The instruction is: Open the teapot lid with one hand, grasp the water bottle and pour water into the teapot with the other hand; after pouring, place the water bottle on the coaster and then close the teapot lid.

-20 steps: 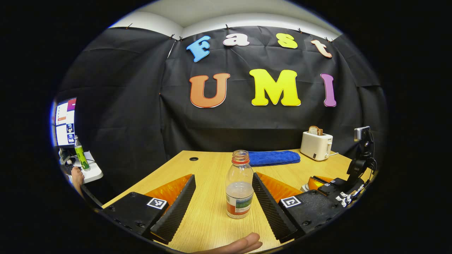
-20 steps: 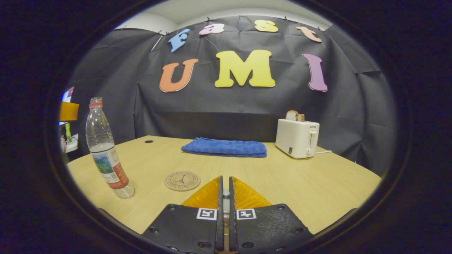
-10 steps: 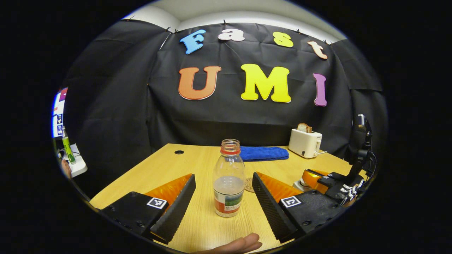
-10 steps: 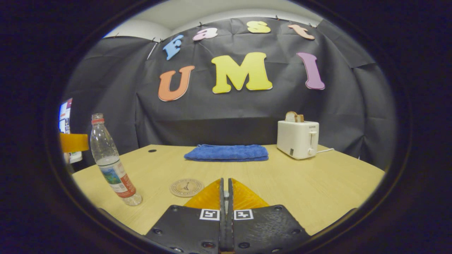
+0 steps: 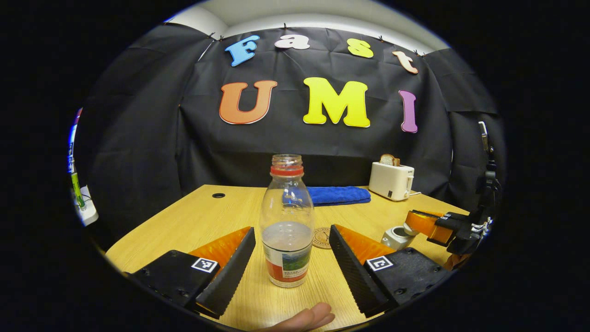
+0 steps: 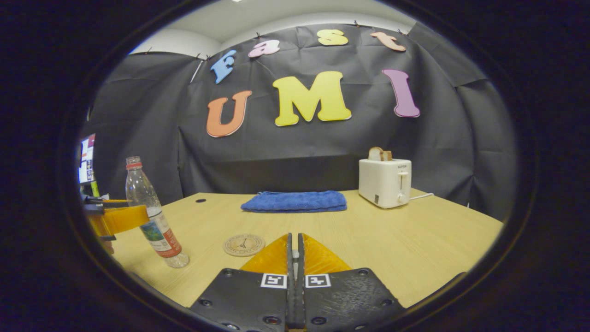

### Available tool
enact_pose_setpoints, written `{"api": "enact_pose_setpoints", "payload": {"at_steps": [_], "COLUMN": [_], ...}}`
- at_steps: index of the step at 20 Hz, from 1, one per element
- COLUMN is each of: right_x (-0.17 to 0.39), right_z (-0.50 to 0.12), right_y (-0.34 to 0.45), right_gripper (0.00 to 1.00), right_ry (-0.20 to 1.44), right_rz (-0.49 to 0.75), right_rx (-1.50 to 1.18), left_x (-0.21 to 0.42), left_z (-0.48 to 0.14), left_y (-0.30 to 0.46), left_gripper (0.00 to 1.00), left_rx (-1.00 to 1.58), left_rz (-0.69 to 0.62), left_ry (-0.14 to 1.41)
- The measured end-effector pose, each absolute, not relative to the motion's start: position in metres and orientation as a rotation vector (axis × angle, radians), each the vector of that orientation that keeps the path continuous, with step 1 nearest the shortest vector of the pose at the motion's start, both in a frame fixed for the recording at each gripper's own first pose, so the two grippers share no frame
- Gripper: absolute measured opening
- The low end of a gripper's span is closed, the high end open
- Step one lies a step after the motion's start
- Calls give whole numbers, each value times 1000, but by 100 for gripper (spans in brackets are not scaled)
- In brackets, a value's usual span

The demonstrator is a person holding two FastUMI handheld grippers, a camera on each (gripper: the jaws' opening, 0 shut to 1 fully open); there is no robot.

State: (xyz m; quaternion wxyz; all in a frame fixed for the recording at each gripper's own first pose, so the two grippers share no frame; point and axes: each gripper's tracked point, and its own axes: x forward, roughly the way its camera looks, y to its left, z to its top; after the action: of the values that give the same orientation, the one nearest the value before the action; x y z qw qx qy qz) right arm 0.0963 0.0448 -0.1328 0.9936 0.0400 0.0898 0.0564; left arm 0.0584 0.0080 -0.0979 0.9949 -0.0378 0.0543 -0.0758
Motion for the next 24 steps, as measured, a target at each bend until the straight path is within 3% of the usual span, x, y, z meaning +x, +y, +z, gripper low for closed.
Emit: {"api": "enact_pose_setpoints", "payload": {"at_steps": [4,8,13,17,22,24], "right_x": [91,80,69,65,60,58], "right_z": [-138,-130,-120,-120,-120,-117], "right_y": [35,30,17,6,-2,-3], "right_gripper": [0,0,0,0,0,0], "right_ry": [180,169,150,141,131,126], "right_rz": [119,143,132,127,121,126], "right_rx": [101,140,159,157,144,142], "left_x": [72,82,85,83,88,90], "left_z": [-107,-135,-123,-120,-120,-122], "left_y": [13,21,16,12,7,11], "left_gripper": [100,100,100,96,80,79], "left_rx": [-72,-80,-73,-41,-6,-4], "left_rz": [-136,-101,-117,-131,-144,-121], "left_ry": [54,96,29,7,1,15]}}
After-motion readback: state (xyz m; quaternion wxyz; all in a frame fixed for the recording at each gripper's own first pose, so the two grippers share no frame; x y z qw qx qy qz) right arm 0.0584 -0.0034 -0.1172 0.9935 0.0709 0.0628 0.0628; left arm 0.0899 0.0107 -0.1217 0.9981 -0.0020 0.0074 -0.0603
